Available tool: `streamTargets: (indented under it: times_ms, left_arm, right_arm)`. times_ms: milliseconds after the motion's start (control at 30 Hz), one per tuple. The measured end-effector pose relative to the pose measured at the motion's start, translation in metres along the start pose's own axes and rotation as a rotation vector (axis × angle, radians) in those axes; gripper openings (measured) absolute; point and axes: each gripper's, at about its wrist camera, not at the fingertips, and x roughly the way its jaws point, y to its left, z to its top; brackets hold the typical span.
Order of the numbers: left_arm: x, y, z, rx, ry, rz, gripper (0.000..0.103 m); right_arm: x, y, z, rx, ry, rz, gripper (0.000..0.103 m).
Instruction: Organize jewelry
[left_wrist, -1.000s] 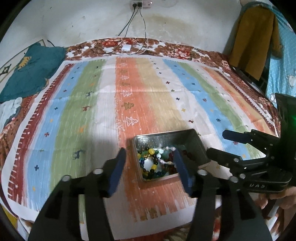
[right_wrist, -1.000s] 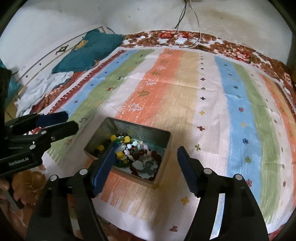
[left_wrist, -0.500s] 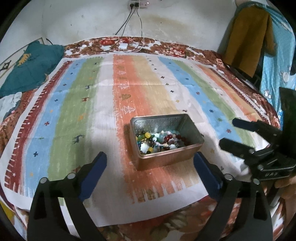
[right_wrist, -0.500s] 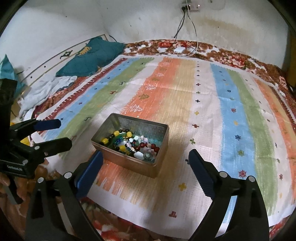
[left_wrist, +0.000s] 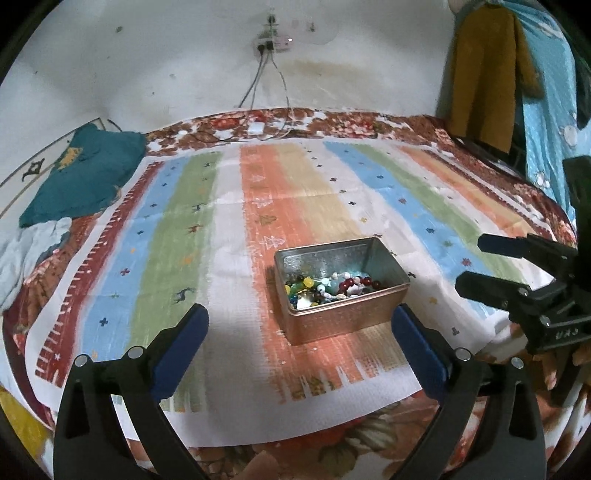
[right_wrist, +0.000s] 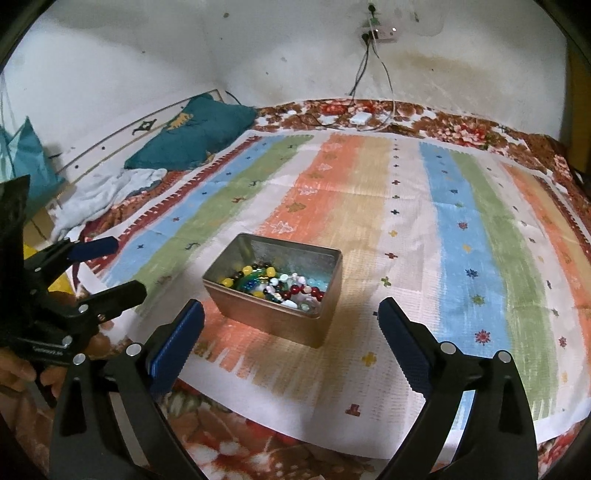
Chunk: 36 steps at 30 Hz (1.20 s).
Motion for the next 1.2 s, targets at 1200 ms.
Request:
streamTargets:
  times_ms: [1200]
  left_arm:
    - [-0.006, -0.005, -0.009, -0.011, -0.03, -0.008, 0.097]
  right_arm:
    - [0.004, 0.006, -0.007, -0.009, 0.022, -0.008, 0.096]
